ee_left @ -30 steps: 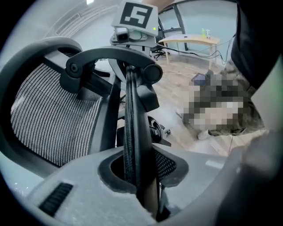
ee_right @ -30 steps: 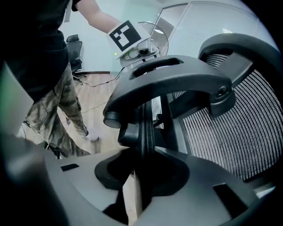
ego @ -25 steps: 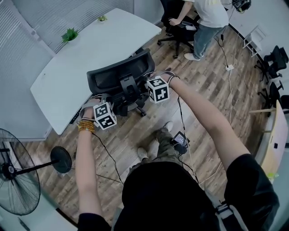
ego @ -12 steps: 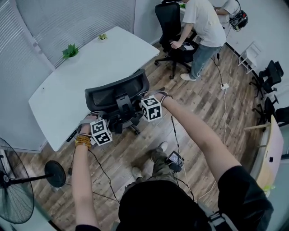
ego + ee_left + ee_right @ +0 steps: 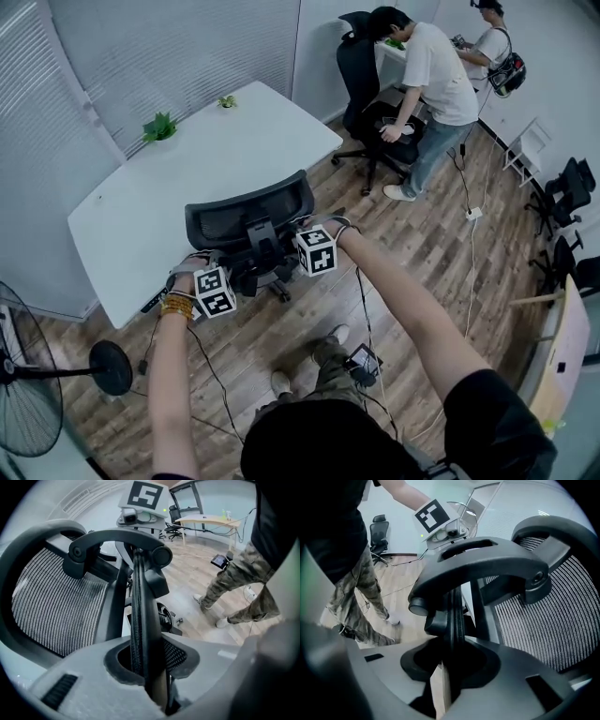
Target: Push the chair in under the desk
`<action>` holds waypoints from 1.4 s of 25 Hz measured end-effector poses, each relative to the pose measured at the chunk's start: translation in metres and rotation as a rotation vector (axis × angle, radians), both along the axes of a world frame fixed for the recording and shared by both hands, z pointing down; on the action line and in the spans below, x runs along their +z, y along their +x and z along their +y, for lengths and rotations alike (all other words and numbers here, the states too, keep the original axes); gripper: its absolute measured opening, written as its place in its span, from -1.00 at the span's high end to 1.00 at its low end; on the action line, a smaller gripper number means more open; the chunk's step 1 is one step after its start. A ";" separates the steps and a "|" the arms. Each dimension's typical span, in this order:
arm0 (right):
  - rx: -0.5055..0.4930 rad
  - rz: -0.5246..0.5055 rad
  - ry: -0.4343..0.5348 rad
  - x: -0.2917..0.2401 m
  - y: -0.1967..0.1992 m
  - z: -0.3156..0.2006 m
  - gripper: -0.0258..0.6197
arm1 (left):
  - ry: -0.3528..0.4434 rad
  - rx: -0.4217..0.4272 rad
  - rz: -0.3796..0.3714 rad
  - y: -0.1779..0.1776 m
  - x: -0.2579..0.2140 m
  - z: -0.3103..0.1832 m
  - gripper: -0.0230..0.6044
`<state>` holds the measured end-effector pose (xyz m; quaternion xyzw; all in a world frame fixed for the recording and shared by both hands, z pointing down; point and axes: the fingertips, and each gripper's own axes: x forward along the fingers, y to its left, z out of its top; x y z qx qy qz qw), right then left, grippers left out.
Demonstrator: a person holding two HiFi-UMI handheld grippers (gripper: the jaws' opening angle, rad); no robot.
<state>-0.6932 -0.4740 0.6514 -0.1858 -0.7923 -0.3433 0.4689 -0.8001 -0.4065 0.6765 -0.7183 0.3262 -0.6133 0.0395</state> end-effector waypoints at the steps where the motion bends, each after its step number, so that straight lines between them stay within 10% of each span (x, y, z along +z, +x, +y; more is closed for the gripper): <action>1: -0.002 0.000 0.002 -0.001 0.000 -0.003 0.58 | 0.002 -0.004 -0.004 -0.001 -0.001 -0.003 0.63; 20: 0.048 0.045 0.063 -0.001 -0.006 -0.009 0.52 | 0.102 0.017 -0.119 -0.016 0.000 -0.016 0.66; 29: 0.074 0.077 0.205 -0.035 -0.001 -0.014 0.42 | -0.222 -0.045 0.015 -0.011 0.001 0.010 0.11; 35: 0.290 -0.276 0.139 -0.074 0.001 0.000 0.50 | 0.062 -0.113 0.193 -0.003 -0.067 0.012 0.14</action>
